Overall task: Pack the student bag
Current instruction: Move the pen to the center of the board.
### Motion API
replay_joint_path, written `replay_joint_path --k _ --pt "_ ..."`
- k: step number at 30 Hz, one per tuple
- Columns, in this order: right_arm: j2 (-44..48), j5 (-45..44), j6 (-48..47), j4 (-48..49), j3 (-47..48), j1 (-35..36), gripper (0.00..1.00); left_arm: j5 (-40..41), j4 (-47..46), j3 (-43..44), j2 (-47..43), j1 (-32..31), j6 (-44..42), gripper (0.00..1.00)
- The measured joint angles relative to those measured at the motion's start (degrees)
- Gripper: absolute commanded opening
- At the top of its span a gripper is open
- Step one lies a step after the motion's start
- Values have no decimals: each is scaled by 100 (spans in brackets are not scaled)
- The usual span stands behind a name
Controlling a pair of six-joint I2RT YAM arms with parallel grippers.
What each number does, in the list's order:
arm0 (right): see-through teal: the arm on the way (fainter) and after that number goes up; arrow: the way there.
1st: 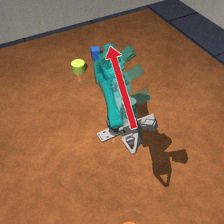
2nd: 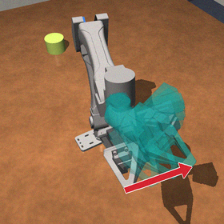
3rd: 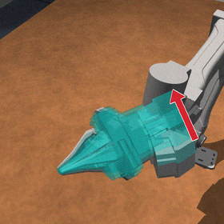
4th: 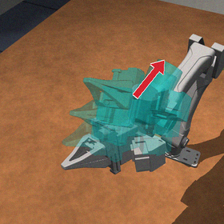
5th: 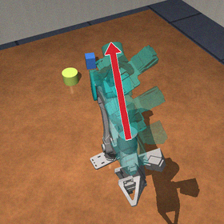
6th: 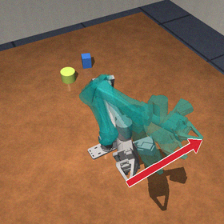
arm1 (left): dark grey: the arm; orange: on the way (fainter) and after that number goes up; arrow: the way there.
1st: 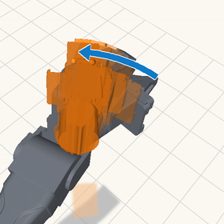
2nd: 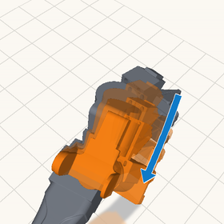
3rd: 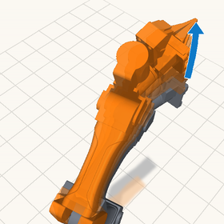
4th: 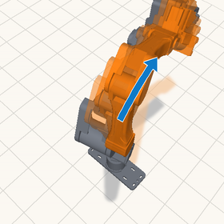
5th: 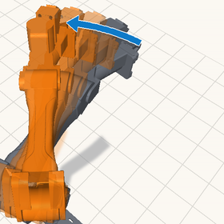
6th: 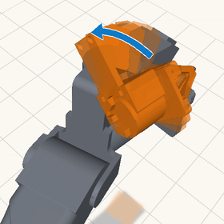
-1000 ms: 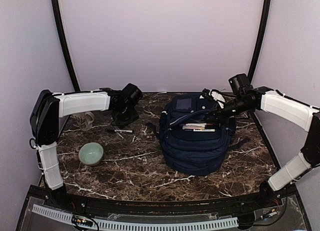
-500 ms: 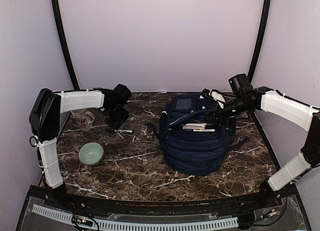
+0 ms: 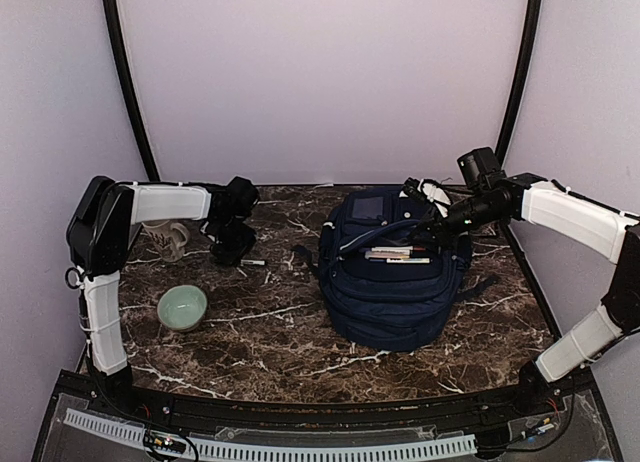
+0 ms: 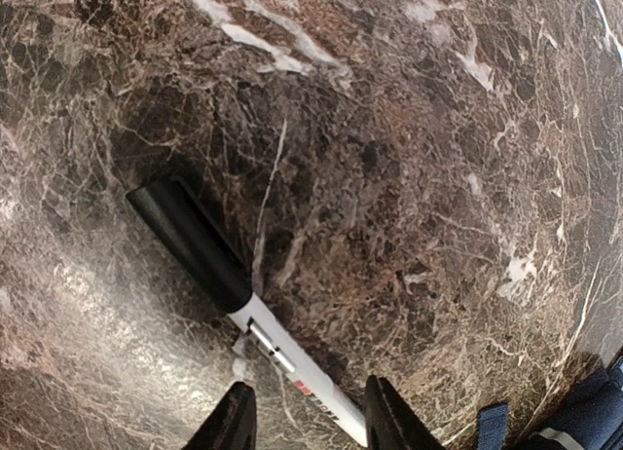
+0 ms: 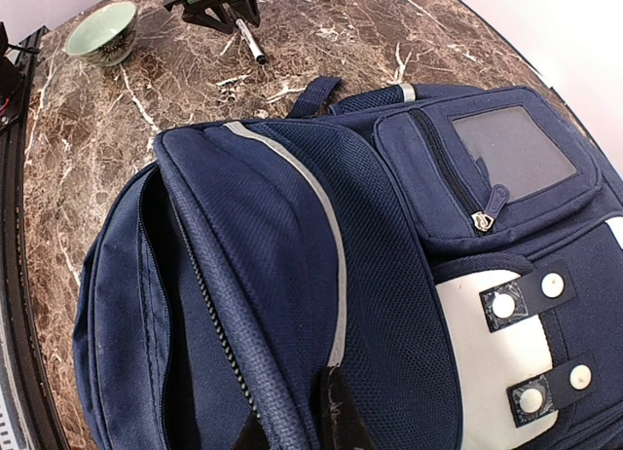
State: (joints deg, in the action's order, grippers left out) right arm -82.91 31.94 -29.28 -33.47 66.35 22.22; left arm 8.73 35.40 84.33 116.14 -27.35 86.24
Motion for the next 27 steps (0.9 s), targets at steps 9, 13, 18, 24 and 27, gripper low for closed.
replay_joint_path --k 9,13,18,24,27 --pt "0 0 -28 -2 0 0 0 -131 -170 -20 116 61 -48 26" --pt "0 -2 -28 -2 0 0 0 -221 -251 -11 208 81 -98 20" --pt "-2 -2 -42 -4 0 0 0 -372 -420 -2 258 136 -175 7" --pt "-2 0 -44 -4 0 0 0 -555 -623 20 291 155 -424 0" --pt "-2 -2 -44 -4 0 0 0 -726 -654 96 337 162 -752 0"
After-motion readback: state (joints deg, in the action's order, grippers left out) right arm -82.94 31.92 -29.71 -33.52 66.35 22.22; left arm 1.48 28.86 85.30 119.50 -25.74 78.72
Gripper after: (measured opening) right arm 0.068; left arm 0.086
